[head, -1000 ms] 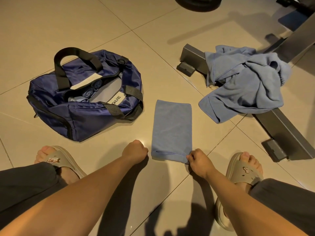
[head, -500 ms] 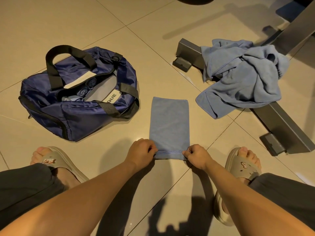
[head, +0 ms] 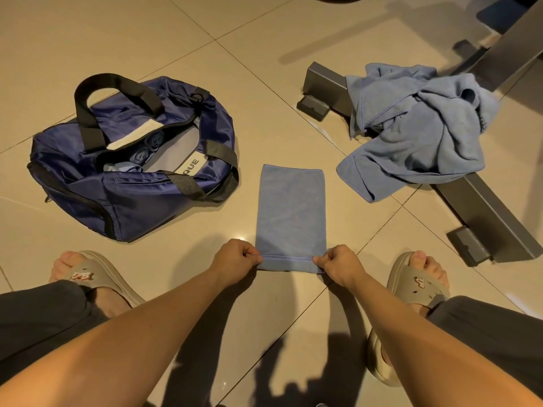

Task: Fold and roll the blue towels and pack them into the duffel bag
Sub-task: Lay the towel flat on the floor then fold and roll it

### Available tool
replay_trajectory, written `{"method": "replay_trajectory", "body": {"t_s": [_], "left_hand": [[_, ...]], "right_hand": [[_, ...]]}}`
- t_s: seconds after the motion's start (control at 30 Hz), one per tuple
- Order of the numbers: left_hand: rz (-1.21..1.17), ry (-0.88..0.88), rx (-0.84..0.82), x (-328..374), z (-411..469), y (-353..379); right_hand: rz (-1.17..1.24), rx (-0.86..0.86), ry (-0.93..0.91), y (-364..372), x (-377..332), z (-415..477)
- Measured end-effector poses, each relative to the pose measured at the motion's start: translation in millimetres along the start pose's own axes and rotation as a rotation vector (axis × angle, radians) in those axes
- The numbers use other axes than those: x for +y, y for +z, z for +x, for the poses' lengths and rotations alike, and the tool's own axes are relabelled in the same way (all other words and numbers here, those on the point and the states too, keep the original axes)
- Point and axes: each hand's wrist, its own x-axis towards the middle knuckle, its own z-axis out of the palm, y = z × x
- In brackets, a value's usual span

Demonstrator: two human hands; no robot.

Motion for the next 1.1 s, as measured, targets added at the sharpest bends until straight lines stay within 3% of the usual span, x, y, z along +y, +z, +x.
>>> {"method": "replay_trajectory", "body": {"t_s": [0.17,0.33,0.4,0.47,0.53,0.7,0.9,1.0,1.1], "left_hand": [[-0.045,-0.164,0.058,7,8,5],[0.206,-0.112,0.096,14,9,8],[0.308,0.013,0.152,15,7,7],[0.446,0.271,0.232,13,5,8],[0.579,0.511,0.205,12,1,11],[0.613,0.753,0.139,-4,-1,11],[0.579,0.728,0.092,-4,0,0],[0.568,0.668,0.071,2,4,-3],[0.527,0.571,0.062,7,6,-5]], "right_hand": [[0.065,0.057,0.088,0,-3,0],[0.026,0.086,0.108,3,-7,-1],[-0.008,0.113,0.114,3,-6,-3],[-0.015,0.152,0.104,4,-5,-5],[0.003,0.19,0.06,6,-5,-7],[-0.066,0.221,-0.173,11,-2,-9],[-0.274,0.165,-0.43,0,9,-17],[-0.403,0.09,-0.508,-6,14,-23],[-0.45,0.12,-0.561,-3,20,-22]]}}
